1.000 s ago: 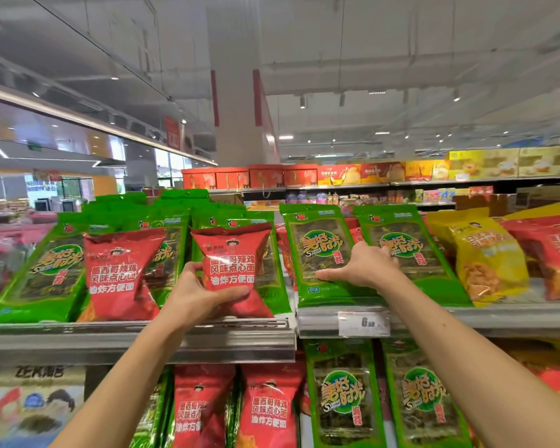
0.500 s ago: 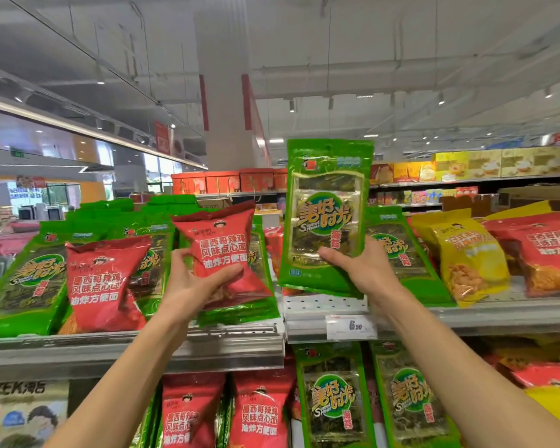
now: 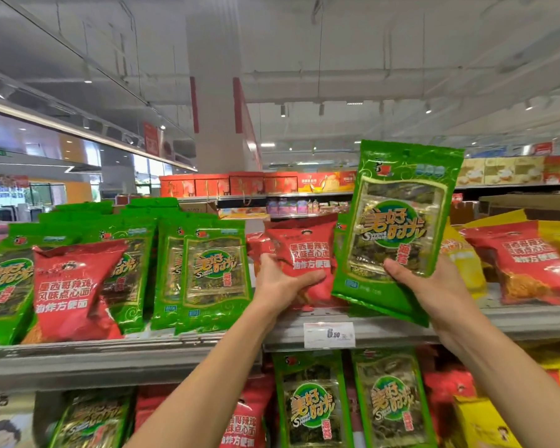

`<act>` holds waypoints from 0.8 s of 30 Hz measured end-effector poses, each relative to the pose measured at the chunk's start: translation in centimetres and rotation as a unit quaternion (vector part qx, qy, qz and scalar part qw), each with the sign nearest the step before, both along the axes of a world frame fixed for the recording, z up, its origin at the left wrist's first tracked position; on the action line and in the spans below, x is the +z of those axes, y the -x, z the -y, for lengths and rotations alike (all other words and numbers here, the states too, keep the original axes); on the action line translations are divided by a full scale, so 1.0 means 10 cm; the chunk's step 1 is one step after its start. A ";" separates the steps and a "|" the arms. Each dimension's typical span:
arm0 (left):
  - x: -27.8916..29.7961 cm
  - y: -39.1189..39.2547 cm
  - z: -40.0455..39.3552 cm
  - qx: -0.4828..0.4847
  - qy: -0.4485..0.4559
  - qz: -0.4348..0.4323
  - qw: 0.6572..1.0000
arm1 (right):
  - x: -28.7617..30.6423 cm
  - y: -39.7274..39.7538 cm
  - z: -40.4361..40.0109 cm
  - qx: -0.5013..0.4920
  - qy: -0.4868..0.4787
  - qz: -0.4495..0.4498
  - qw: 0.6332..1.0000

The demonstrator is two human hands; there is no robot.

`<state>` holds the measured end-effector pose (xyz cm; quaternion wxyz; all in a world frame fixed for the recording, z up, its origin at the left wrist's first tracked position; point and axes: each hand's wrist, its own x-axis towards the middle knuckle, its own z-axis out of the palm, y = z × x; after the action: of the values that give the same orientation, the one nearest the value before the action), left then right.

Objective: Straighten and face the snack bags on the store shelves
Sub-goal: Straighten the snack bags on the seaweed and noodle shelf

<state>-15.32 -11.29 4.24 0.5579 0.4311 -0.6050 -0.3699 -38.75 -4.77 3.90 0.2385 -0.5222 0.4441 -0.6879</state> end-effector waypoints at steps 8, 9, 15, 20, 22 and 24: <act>0.01 -0.04 0.00 -0.052 -0.028 0.146 0.988 | -0.08 -0.12 -0.01 0.014 -0.017 -0.009 1.000; 0.02 -0.06 -0.05 -0.051 -0.019 0.184 0.981 | -0.07 -0.17 -0.02 0.018 -0.019 -0.006 1.000; -0.16 -0.68 -0.39 0.113 0.135 0.370 0.912 | 0.08 -0.77 -0.06 0.064 0.001 0.017 0.998; -0.60 -1.58 -0.75 0.314 0.221 0.433 0.815 | 0.08 -1.63 0.06 0.083 0.034 -0.046 0.995; -0.74 -1.84 -0.84 0.349 0.238 0.431 0.797 | 0.08 -1.94 0.17 0.101 0.039 -0.069 0.992; -0.84 -2.01 -0.88 0.348 0.254 0.437 0.790 | 0.07 -2.19 0.28 0.115 0.025 -0.084 0.989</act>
<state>4.76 -2.48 -4.16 0.4140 0.5711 -0.6655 0.2439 -16.89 -7.61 4.62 0.2652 -0.6313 0.3822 -0.6205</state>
